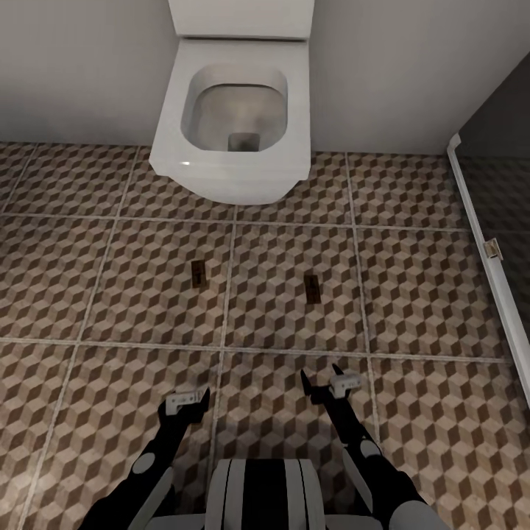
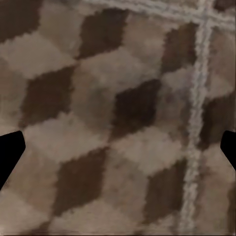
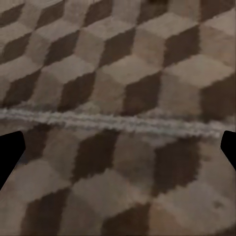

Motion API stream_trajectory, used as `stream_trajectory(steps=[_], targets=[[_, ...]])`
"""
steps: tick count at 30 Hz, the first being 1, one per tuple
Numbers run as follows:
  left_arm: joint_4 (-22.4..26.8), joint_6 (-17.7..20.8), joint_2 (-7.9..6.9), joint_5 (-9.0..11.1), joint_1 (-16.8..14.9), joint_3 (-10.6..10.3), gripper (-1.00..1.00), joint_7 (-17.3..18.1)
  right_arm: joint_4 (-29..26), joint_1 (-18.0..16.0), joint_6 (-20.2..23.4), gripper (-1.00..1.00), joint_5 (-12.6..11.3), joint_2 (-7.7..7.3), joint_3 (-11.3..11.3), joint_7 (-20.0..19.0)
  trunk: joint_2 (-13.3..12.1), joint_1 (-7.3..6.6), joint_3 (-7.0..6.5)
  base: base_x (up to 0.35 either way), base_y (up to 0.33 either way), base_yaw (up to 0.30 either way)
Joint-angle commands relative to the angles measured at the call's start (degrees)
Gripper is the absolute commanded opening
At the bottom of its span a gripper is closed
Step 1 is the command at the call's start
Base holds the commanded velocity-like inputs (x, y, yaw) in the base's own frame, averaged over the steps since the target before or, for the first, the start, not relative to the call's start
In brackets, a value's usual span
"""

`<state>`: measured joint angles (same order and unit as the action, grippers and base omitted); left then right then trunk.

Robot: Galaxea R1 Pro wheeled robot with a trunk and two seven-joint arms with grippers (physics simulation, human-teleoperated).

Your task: Take the four mousetraps from the cabinet in the bathroom and place them on the bathroom floor. Make sure all four end up on the same floor surface, and ensure that at least two of them are either under or directly next to the same bathroom sink.

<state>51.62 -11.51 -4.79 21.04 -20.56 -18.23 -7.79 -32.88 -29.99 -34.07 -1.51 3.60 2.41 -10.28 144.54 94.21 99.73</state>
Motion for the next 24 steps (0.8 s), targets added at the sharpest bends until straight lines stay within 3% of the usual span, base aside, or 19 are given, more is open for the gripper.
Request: stream_trajectory(steps=[1,24], targets=[[-0.24,-0.3,-0.23,0.44,0.04,-0.42,1.0,-0.5,0.37,0.02,-0.22,1.0,-0.19,-0.03,-0.04,-0.3,0.01,-0.01,0.02,0.0,0.0,0.0],[-1.34,-0.53,-0.67,0.4,0.34,-0.49,1.0,-0.47,2.46,0.2,-0.56,1.0,-0.17,-0.42,-0.04,-0.53,0.01,-0.01,0.02,0.0,0.0,0.0]])
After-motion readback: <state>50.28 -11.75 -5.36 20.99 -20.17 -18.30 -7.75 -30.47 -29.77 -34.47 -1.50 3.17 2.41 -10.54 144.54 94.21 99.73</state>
